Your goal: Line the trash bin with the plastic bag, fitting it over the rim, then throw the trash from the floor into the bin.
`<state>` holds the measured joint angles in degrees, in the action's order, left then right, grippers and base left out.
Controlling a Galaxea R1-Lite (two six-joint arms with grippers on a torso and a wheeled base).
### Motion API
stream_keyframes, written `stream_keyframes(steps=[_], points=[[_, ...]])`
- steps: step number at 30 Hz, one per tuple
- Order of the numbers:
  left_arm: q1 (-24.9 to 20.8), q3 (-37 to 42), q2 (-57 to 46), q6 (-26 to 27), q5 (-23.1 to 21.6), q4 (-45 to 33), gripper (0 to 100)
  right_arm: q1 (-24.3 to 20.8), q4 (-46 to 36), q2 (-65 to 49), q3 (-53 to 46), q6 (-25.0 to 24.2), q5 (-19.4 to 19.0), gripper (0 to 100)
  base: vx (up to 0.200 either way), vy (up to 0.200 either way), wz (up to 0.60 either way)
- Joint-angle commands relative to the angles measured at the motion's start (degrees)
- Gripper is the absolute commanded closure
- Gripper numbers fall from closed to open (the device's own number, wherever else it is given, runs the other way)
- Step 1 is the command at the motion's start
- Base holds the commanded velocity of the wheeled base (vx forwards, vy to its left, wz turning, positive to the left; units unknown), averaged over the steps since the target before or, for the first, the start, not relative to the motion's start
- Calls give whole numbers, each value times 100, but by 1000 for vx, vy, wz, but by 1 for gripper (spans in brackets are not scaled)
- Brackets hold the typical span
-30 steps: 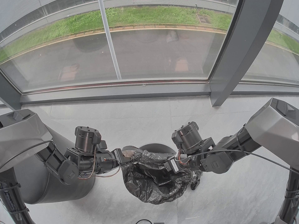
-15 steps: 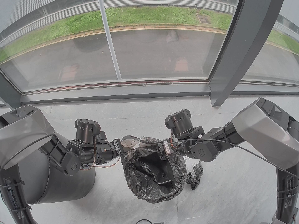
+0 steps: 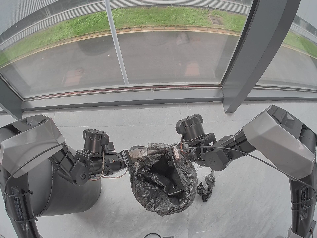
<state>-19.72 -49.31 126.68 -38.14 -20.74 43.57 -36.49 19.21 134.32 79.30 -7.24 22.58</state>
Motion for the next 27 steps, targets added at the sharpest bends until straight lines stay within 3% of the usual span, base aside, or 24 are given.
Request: stream_keyframes(steps=[1,17,23,27], points=[[48,-87,32,18,-1,2,100,1,83,-2,-2,21,1,0,0,0,0],[171,-140,146,35,-1,2,100,133,241,227,68,47,-34,0,0,0,0],[197,-79,251,483,-1,99,100,133,417,279,68,39,-52,0,0,0,0],[179,-35,146,475,8,64,100,133,417,271,50,39,-52,0,0,0,0]])
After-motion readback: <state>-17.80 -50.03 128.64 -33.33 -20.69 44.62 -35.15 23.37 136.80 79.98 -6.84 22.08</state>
